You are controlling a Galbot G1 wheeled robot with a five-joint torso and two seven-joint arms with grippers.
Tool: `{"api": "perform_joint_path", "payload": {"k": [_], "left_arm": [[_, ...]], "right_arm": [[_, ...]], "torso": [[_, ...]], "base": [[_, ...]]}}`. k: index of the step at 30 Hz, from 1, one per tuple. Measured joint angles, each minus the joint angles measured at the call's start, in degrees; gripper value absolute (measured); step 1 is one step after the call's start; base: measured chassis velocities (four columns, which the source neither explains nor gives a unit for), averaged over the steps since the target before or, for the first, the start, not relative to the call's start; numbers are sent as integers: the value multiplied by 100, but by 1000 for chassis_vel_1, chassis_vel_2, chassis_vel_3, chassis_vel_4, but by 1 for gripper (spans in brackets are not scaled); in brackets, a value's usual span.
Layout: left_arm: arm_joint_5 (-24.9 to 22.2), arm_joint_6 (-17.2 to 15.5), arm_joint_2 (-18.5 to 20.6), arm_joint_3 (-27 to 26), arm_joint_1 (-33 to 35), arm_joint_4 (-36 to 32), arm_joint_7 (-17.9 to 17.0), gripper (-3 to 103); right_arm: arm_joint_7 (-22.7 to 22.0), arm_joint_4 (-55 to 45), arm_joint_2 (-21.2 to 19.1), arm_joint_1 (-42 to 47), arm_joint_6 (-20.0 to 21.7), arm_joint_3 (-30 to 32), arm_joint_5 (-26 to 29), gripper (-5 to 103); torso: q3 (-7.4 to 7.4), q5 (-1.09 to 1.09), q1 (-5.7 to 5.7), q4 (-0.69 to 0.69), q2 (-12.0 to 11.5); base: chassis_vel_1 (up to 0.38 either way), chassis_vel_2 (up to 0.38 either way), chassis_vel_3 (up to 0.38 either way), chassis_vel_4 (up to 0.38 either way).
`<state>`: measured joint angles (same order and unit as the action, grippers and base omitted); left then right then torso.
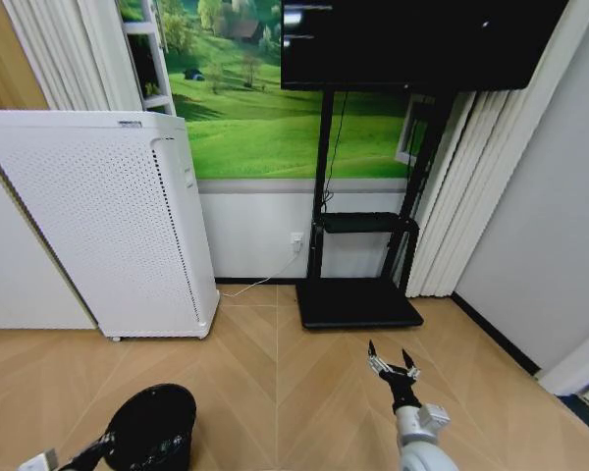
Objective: Pick up the trash bin and place the garbage on the floor into it.
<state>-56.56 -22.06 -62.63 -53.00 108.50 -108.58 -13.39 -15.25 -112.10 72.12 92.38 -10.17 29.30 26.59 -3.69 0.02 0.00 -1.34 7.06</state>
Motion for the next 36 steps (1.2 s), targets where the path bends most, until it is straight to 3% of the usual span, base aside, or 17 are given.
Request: {"api": "perform_joint_path", "payload": {"k": [3, 4, 6, 10, 12, 14, 17, 18, 20, 21, 23, 24, 26, 28, 30, 36], "left_arm": [[-4, 1, -5, -5, 24, -2, -70, 28], [-27, -5, -6, -30, 62, -24, -112, 39], [-48, -4, -13, -99, 153, -69, -137, 50], [-73, 14, -31, -215, 254, -133, -138, 55], [-96, 65, -54, -488, 447, -342, -59, 72], [-58, 92, -60, -596, 515, -427, 10, 72], [516, 507, -112, -971, 650, -757, 516, 88], [516, 507, -112, -971, 650, -757, 516, 88], [1388, 1001, -151, -1136, 527, -1056, 949, 97], [1388, 1001, -151, -1136, 527, -1056, 949, 97], [2291, 1302, -113, -1154, 257, -1546, 1105, 100], [2447, 1335, -69, -1081, 145, -1729, 1087, 100], [2550, 1337, -3, -928, -3, -1957, 1037, 100], [2617, 1190, 224, -317, -431, -2441, 724, 100], [2622, 1135, 263, -135, -526, -2524, 645, 100], [2799, 1020, 118, 494, -471, -2713, 523, 100]], "right_arm": [[0, 2, -9, -5, -2, 1, 0, 100], [-2, 9, -17, -21, -2, 1, 1, 100], [-13, 24, -23, -68, -2, 1, 13, 100], [-19, 45, -32, -105, -1, -1, 25, 100], [-24, 51, -39, -125, 3, -3, 34, 100], [-27, 53, -39, -133, 7, -3, 36, 100], [-60, 61, -24, -136, 27, -3, 35, 100], [-60, 61, -24, -136, 27, -3, 35, 100], [-31, 18, -17, -63, 37, -1, -1, 100], [-31, 18, -17, -63, 37, -1, -1, 100], [139, -236, -22, 138, 65, 44, -117, 100], [171, -350, -21, 211, 80, 64, -153, 100], [192, -497, -14, 307, 101, 79, -186, 100], [200, -989, 48, 686, 317, 137, -442, 100], [194, -1115, 75, 799, 396, 152, -560, 100], [123, -1705, 245, 1286, 575, 140, -1022, 100]], "torso": [[0, -3, 0, -1, 0], [0, -2, 0, -1, 0], [0, -1, 0, 0, 0], [0, -2, 0, 0, 0], [0, -2, 0, 0, 0], [0, -1, 0, 0, 0], [0, -1, 0, 1, 0], [0, -1, 0, 1, 0], [0, -2, 0, 1, 0], [0, -2, 0, 1, 0], [0, -1, 0, 0, 0], [0, -1, 0, 0, 0], [0, -2, 0, -1, 0], [0, -1, 0, -3, 0], [0, -2, 0, -5, 0], [0, -2, 0, 2, 0]], "base": [[0, 0, 0, 0], [0, 0, 0, 0], [0, 0, 0, 0], [0, 0, 0, 0], [0, 0, 0, 0], [0, 0, 0, 0], [0, 0, 0, 0], [0, 0, 0, 0], [0, 0, 0, 0], [0, 0, 0, 0], [0, 0, 0, 0], [0, 0, 0, 0], [0, 0, 0, 0], [0, 0, 0, 0], [0, 0, 0, 0], [0, 0, 0, 0]]}}
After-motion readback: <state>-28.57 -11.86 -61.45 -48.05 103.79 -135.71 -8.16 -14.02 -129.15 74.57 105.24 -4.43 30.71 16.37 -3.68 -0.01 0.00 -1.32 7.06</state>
